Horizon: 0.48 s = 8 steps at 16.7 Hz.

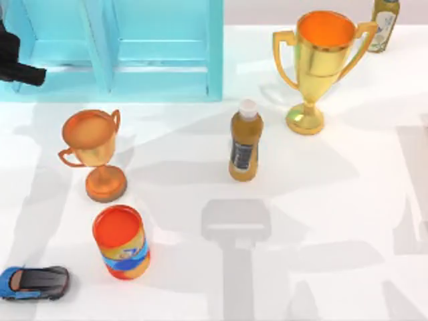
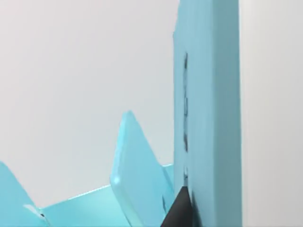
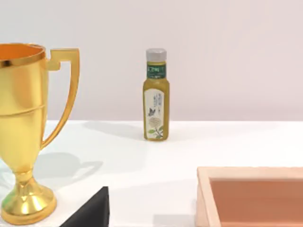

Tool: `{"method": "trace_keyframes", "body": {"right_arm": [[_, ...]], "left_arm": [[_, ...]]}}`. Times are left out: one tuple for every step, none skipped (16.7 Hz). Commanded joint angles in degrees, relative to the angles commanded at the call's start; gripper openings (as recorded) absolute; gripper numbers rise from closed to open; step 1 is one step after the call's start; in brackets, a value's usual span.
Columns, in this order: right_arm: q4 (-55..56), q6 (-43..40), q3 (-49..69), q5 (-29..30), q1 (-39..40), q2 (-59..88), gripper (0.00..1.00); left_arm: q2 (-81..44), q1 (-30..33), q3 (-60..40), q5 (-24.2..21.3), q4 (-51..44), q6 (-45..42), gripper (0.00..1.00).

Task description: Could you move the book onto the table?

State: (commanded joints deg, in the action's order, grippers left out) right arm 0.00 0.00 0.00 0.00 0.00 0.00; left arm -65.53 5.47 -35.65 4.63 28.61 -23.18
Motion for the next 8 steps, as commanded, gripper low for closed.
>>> {"method": "trace_keyframes", "body": {"right_arm": [[0.0, 0.0, 0.0, 0.0, 0.0, 0.0, 1.0], [0.0, 0.0, 0.0, 0.0, 0.0, 0.0, 1.0], [0.0, 0.0, 0.0, 0.0, 0.0, 0.0, 1.0], [0.0, 0.0, 0.0, 0.0, 0.0, 0.0, 1.0], [0.0, 0.0, 0.0, 0.0, 0.0, 0.0, 1.0], [0.0, 0.0, 0.0, 0.0, 0.0, 0.0, 1.0], [0.0, 0.0, 0.0, 0.0, 0.0, 0.0, 1.0], [0.0, 0.0, 0.0, 0.0, 0.0, 0.0, 1.0]], "left_arm": [[-0.9, 1.1, -0.9, 1.1, 1.1, 1.1, 0.0], [-2.2, 2.9, -2.2, 2.8, 2.7, 2.8, 0.0], [-3.9, 5.1, -3.8, 5.1, 4.8, 5.0, 0.0], [-6.0, 7.8, -5.7, 8.0, 7.2, 7.6, 0.0], [-8.4, 10.9, -7.7, 11.4, 9.8, 10.6, 0.0], [-11.2, 14.4, -9.8, 15.3, 12.8, 13.9, 0.0], [-14.2, 18.1, -12.1, 19.7, 15.9, 17.4, 0.0], [-17.4, 22.0, -14.4, 24.6, 19.1, 21.1, 0.0]]}}
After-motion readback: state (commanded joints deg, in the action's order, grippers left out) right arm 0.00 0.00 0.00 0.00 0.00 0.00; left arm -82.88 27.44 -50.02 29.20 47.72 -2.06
